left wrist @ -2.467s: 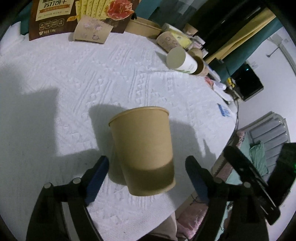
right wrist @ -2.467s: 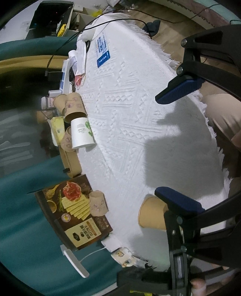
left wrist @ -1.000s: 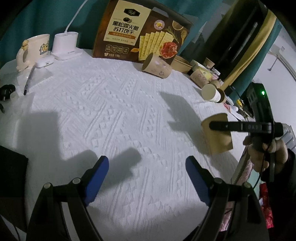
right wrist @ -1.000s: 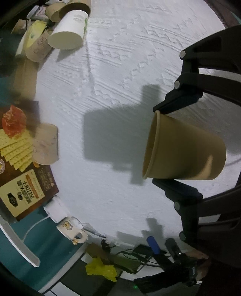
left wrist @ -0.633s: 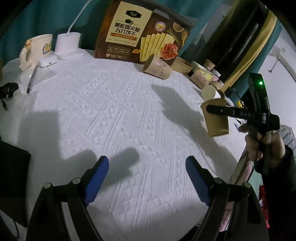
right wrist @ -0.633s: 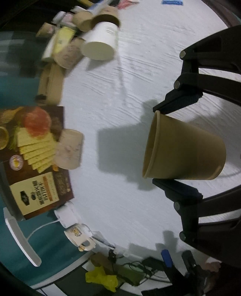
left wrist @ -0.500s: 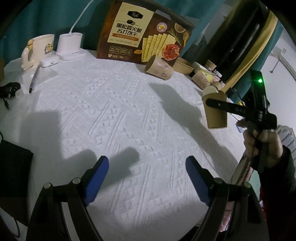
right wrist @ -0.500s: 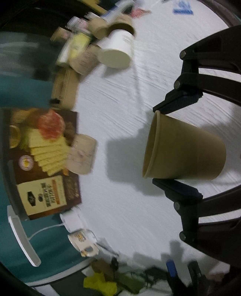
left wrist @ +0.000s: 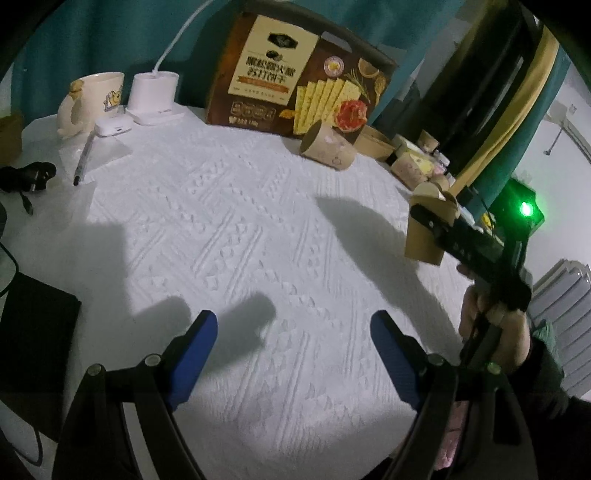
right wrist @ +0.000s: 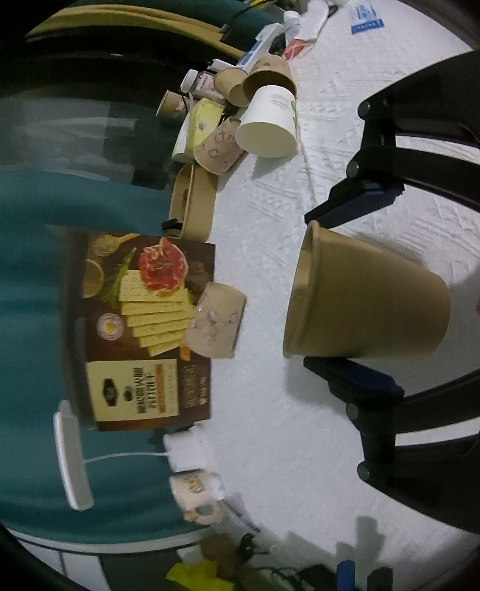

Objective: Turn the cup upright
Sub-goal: 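Carry the tan paper cup with the right gripper over the open tablecloth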

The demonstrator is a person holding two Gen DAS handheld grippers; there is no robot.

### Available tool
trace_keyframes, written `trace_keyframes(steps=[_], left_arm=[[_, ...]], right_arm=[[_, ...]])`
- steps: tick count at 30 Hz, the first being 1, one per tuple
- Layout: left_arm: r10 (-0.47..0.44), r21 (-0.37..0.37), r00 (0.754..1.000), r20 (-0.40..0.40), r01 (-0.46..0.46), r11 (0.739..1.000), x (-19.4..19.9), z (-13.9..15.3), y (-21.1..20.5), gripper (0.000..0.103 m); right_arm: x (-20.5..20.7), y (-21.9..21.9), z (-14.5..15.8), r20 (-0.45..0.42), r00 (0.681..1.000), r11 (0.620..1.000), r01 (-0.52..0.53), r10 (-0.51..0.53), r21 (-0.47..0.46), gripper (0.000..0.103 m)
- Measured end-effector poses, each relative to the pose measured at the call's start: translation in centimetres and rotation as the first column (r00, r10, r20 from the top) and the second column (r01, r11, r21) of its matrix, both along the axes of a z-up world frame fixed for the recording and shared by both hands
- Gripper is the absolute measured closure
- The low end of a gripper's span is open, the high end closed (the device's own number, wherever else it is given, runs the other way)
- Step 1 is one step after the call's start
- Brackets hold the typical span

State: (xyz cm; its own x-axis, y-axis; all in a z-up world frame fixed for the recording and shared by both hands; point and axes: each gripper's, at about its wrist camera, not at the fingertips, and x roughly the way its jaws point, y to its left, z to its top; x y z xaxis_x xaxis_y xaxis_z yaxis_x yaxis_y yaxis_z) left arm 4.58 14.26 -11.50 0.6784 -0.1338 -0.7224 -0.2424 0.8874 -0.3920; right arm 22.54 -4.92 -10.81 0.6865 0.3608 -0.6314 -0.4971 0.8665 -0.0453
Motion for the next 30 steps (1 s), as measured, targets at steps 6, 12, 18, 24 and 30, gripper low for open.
trace_keyframes(steps=[6, 12, 18, 24, 30], left_arm=[[0.029, -0.004, 0.999, 0.031, -0.029, 1.000, 0.1, 0.5, 0.4, 0.018], [0.047, -0.022, 0.999, 0.026, -0.046, 0.999, 0.0, -0.1, 0.7, 0.018], [0.039, -0.012, 0.997, 0.068, -0.038, 0.999, -0.4, 0.7, 0.5, 0.018], [0.041, -0.017, 0.997, 0.068, -0.040, 0.999, -0.6, 0.6, 0.5, 0.018], [0.022, -0.010, 0.998, 0.067, -0.022, 1.000, -0.7, 0.6, 0.0, 0.018]], right_arm=[[-1.8, -0.8, -0.2, 0.054, 0.998, 1.000, -0.012, 0.012, -0.002, 0.036], [-3.5, -0.5, 0.0, 0.076, 0.996, 0.999, -0.049, 0.050, -0.018, 0.036], [-4.8, 0.2, -0.9, 0.046, 0.996, 0.996, -0.074, 0.076, -0.050, 0.036], [-6.5, 0.2, -0.9, 0.084, 0.994, 0.996, -0.069, 0.074, -0.055, 0.036], [-7.9, -0.5, -1.3, 0.082, 0.995, 0.997, -0.061, 0.065, -0.046, 0.036]])
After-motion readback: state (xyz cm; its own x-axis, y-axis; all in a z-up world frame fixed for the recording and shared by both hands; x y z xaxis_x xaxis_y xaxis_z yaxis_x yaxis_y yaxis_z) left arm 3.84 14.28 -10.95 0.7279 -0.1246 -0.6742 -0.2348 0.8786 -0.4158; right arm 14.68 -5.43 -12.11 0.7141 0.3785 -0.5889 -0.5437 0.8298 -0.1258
